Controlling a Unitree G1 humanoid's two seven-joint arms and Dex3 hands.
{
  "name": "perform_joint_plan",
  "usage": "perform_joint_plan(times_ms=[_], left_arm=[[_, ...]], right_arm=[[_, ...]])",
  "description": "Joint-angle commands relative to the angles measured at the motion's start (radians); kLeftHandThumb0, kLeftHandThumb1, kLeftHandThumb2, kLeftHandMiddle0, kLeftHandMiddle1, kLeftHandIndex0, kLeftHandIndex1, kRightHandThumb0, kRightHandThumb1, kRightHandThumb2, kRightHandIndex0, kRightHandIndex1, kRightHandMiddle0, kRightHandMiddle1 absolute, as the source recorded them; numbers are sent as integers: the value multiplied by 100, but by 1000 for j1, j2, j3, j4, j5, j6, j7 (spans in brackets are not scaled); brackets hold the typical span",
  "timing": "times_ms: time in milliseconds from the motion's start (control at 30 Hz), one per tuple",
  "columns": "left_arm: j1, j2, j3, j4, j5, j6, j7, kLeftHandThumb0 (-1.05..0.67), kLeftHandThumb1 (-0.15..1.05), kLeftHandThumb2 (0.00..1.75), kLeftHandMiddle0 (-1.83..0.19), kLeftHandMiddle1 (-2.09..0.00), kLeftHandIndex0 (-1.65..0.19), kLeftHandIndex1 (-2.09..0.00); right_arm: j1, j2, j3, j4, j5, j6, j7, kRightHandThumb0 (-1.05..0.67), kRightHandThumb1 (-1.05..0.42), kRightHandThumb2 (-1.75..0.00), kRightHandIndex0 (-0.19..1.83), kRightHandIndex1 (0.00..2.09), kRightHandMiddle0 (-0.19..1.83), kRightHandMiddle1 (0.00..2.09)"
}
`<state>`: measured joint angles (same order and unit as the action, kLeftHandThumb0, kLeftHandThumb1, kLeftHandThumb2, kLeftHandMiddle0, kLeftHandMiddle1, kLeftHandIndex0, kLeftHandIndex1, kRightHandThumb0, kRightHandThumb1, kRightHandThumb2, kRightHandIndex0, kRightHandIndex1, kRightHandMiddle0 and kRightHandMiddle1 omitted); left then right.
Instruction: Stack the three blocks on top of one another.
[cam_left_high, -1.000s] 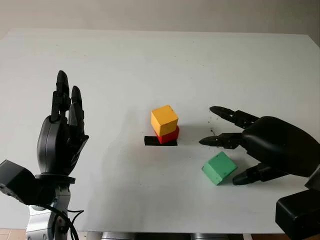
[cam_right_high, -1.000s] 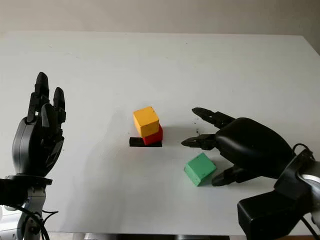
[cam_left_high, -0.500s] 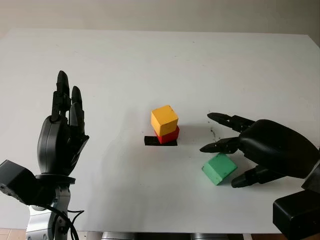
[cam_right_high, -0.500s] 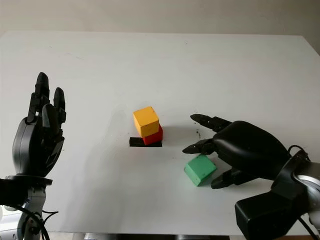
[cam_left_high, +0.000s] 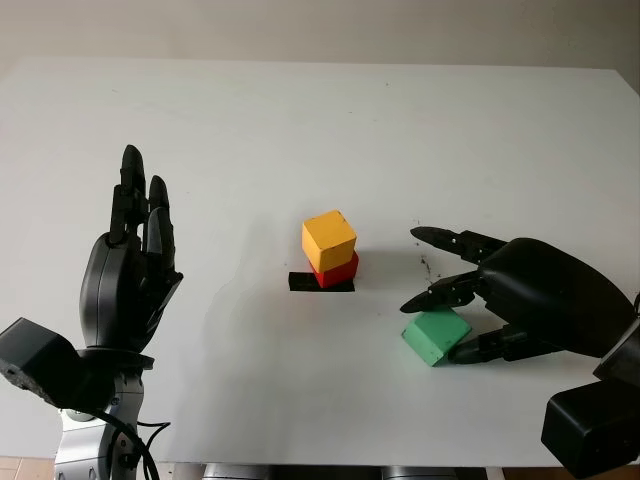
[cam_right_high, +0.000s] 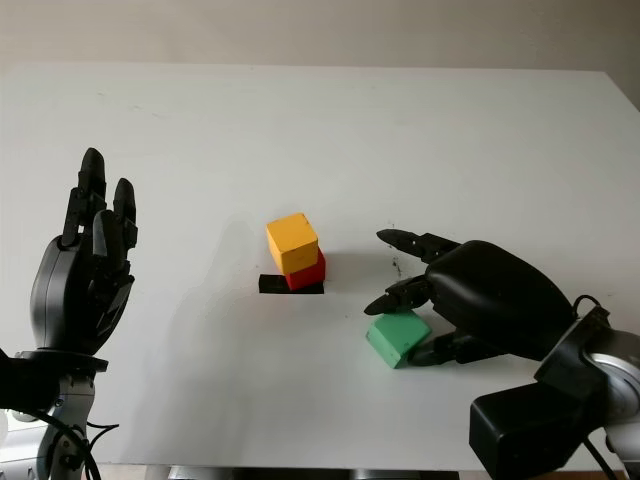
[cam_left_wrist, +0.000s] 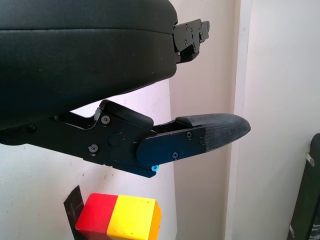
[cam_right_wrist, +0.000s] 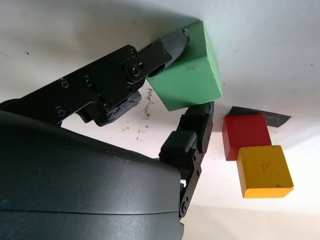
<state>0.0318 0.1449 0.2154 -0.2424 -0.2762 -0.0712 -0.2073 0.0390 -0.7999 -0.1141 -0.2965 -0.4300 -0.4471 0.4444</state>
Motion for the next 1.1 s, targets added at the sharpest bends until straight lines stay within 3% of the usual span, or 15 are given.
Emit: perform_joint_plan(times_ms=[0,233,500,667,900,1067], left_arm=[[12,5,-1,-14,6,-8,0,-72,105,59,19,0,19,0],[17,8,-2,-15,11,-16,-9,-71,105,61,19,0,19,0],[13,5,-7,-4,21,-31,-9,-70,105,60,19,0,19,0],[7,2,-14,0,15,-36,-16,-70,105,60,19,0,19,0],[-1,4,-25,6,30,-39,-9,-69,105,63,19,0,19,0],[-9,5,-28,23,35,-52,-11,-69,105,64,19,0,19,0]], right_arm=[[-16,-13,-10,8,2,-17,-13,-34,-84,-6,28,6,75,72],[-58,-45,-21,33,-16,-23,-15,-35,-82,-5,29,6,71,77],[-120,-85,-28,55,14,-5,21,-36,-83,-6,32,6,79,57],[-247,-112,-50,78,103,59,61,-38,-88,-6,36,6,69,83],[-579,-189,23,163,179,101,216,-38,-85,-5,45,7,76,76],[-897,-143,137,295,209,141,329,-40,-77,-5,54,6,105,42]])
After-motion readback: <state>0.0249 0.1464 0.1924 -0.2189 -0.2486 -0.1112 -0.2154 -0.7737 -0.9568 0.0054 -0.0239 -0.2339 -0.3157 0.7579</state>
